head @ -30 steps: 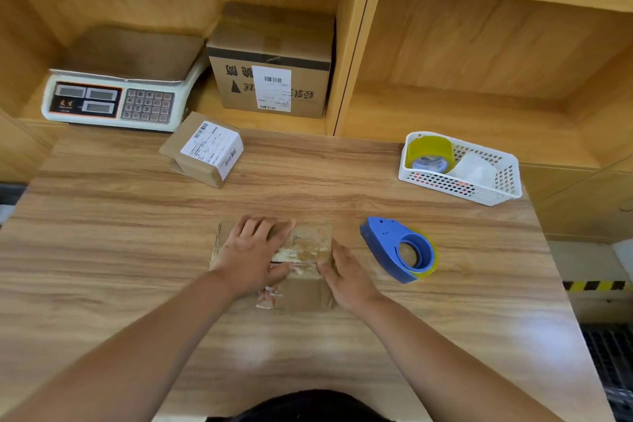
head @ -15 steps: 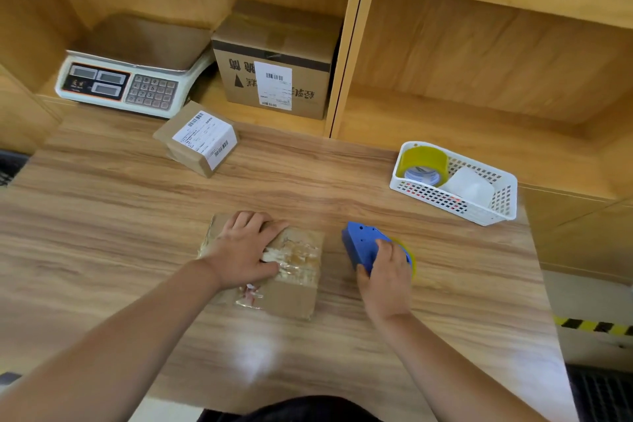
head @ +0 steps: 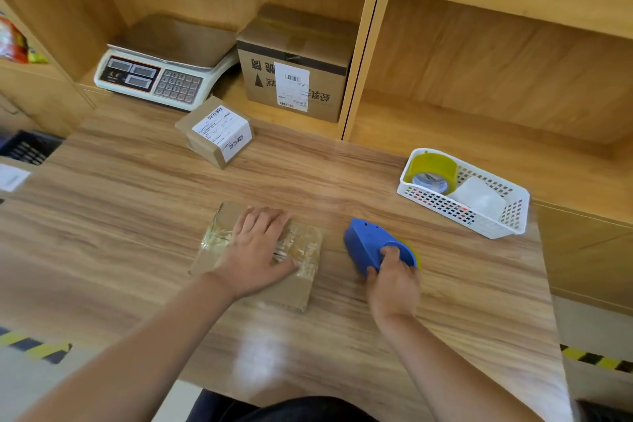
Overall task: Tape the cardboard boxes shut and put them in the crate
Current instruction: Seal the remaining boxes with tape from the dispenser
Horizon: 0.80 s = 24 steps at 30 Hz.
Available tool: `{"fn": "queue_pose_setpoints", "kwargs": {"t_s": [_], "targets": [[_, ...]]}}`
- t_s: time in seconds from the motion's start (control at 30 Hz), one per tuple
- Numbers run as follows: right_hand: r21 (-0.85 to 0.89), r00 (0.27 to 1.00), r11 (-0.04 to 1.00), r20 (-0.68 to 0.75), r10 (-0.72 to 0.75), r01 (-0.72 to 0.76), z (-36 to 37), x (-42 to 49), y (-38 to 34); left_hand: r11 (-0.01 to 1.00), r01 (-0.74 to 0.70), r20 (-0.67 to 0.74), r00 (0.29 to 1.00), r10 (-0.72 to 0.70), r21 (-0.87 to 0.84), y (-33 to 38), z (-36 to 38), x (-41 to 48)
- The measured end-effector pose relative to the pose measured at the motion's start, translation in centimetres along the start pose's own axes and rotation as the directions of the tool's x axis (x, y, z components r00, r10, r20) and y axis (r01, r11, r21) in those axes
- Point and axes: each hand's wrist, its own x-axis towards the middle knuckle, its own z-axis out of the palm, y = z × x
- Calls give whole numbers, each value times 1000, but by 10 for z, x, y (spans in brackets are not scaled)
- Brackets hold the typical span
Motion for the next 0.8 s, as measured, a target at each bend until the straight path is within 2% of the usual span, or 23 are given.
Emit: {"fn": "queue_pose_setpoints", "kwargs": {"t_s": [0.13, 0.27, 0.37, 0.47, 0.57, 0.63, 0.7, 0.8], "targets": [[170, 996, 984, -68, 58, -45, -10, 7, -1, 999, 4, -9, 1000, -5, -39, 10, -5, -1], [400, 990, 912, -65, 129, -92, -25, 11, -11, 999, 13, -98, 995, -18, -51, 10, -10, 3], [429, 996, 901, -27, 82, -62, -41, 4, -23, 995, 60, -91, 994, -66, -75, 9, -20, 6], [397, 999, 917, -44, -15, 32, -55, -8, -37, 964, 144, -76, 983, -165, -225, 11, -37, 9], [358, 985, 919, -93, -143, 167, -61, -21, -47, 858, 251, -20, 957, -290, -448, 9, -59, 11], [334, 963, 905, -139, -231, 265, -61, -29, -51, 779, 286, 35, 946, -322, -558, 4, -70, 11], [319, 946, 893, -172, -275, 317, -59, -37, -55, 726, 298, 111, 949, -295, -620, -2, -77, 7], [261, 865, 842, -325, -383, 472, -57, -44, -65, 559, 367, 303, 930, -208, -744, -9, -86, -3]]}}
